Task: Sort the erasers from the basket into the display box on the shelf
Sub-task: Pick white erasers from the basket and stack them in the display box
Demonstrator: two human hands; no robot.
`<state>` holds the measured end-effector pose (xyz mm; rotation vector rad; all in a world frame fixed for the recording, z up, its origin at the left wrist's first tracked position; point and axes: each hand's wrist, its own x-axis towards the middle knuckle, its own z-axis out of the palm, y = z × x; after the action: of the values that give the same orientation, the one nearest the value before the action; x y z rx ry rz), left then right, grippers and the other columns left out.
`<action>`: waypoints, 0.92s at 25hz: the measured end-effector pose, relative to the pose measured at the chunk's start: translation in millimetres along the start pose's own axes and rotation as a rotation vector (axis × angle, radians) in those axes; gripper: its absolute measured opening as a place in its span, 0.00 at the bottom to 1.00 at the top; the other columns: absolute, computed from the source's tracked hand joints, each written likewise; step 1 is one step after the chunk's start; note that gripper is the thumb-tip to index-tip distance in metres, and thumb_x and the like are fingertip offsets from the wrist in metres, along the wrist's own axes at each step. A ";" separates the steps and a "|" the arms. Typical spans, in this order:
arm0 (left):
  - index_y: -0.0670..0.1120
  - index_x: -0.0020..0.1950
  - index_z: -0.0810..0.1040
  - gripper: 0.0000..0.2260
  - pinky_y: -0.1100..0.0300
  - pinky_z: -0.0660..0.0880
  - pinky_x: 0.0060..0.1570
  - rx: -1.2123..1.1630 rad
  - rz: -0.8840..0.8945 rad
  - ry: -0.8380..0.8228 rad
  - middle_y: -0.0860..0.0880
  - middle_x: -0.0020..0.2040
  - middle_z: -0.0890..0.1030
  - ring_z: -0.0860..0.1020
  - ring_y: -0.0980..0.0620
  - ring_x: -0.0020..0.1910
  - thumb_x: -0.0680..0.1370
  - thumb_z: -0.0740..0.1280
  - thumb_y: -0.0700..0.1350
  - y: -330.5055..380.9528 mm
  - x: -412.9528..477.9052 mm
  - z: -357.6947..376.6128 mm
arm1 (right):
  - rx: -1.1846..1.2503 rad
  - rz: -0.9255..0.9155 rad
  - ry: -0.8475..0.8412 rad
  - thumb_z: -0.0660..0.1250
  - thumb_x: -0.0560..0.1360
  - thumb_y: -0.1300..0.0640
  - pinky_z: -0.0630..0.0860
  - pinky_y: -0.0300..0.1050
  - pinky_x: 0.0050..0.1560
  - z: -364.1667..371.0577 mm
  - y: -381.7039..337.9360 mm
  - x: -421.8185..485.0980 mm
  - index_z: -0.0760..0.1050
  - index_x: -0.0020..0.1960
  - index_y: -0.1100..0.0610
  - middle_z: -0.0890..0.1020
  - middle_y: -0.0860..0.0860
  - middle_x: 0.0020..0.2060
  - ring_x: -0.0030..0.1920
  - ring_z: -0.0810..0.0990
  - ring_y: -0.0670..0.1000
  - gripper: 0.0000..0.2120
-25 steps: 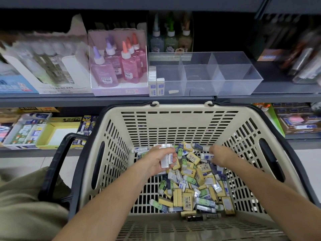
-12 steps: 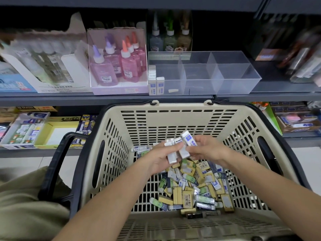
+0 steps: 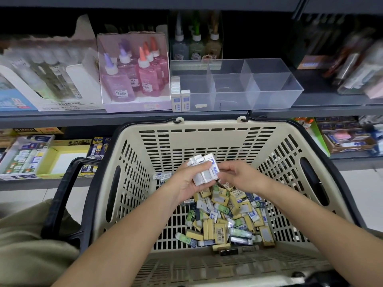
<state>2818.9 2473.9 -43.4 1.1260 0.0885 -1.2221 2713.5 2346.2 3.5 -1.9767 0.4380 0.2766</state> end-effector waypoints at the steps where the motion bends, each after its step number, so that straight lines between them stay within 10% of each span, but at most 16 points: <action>1: 0.44 0.53 0.76 0.17 0.57 0.79 0.33 0.019 0.002 0.017 0.44 0.39 0.85 0.84 0.48 0.38 0.66 0.75 0.39 0.5 0.2 -0.6 | -0.013 0.004 -0.048 0.60 0.78 0.62 0.73 0.31 0.40 -2.9 1.3 -1.3 0.77 0.56 0.52 0.80 0.49 0.42 0.38 0.76 0.43 0.11; 13: 0.46 0.50 0.75 0.13 0.56 0.80 0.32 0.129 -0.046 0.075 0.46 0.37 0.85 0.84 0.50 0.35 0.69 0.73 0.38 -2.5 4.0 -8.5 | -0.670 0.491 -0.139 0.62 0.76 0.62 0.77 0.48 0.54 -33.3 81.8 -0.3 0.80 0.54 0.62 0.82 0.56 0.51 0.51 0.81 0.55 0.10; 18: 0.47 0.49 0.74 0.12 0.57 0.80 0.32 0.121 -0.026 0.091 0.46 0.35 0.85 0.83 0.51 0.34 0.70 0.72 0.38 -1.3 4.5 -12.8 | -0.717 0.724 -0.364 0.67 0.73 0.63 0.75 0.40 0.31 -20.3 89.6 -3.1 0.75 0.38 0.60 0.82 0.54 0.36 0.27 0.79 0.46 0.05; 23: 0.47 0.51 0.74 0.12 0.58 0.79 0.31 0.122 -0.025 0.093 0.46 0.36 0.85 0.83 0.51 0.34 0.71 0.72 0.38 -0.6 5.4 -12.2 | -0.794 0.621 -0.174 0.70 0.72 0.57 0.79 0.41 0.40 -8.4 100.8 -5.5 0.81 0.43 0.61 0.83 0.53 0.36 0.33 0.79 0.48 0.07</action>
<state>2826.5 2478.9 -53.0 1.2917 0.0997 -1.2104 2665.9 2300.5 -73.4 -2.4913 0.9264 1.1488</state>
